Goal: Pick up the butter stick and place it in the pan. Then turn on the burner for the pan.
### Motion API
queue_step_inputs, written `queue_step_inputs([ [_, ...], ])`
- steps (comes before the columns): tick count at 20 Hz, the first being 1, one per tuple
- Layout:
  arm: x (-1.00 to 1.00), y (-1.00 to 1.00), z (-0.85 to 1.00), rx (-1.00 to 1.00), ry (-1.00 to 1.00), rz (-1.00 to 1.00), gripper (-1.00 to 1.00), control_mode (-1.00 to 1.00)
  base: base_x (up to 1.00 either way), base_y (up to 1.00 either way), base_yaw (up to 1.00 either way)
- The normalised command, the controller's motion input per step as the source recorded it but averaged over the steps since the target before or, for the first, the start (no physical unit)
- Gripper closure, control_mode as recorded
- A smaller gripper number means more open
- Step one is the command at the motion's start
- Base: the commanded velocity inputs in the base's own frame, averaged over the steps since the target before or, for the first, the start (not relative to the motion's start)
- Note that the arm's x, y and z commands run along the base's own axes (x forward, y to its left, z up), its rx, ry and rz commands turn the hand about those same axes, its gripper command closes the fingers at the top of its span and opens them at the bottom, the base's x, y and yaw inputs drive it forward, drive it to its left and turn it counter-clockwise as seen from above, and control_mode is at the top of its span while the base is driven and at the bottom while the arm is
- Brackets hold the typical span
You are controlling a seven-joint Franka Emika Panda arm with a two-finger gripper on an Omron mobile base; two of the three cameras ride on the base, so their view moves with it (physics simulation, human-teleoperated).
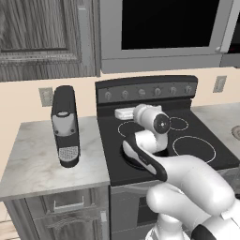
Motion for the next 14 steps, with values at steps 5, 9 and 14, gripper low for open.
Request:
queue_step_inputs([
  [5, 0.03, 0.0, -0.06, 0.0, 0.0, 0.0, -1.0, -1.0, 0.0, 0.0, 0.0],
  [9, 0.07, 0.0, -0.06, 0.0, 0.0, 0.0, -1.0, -1.0, 0.0, 0.0, 0.0],
  [14, 0.13, 0.0, -0.03, 0.0, 0.0, 0.0, -1.0, -1.0, 0.0, 0.0, 0.0],
])
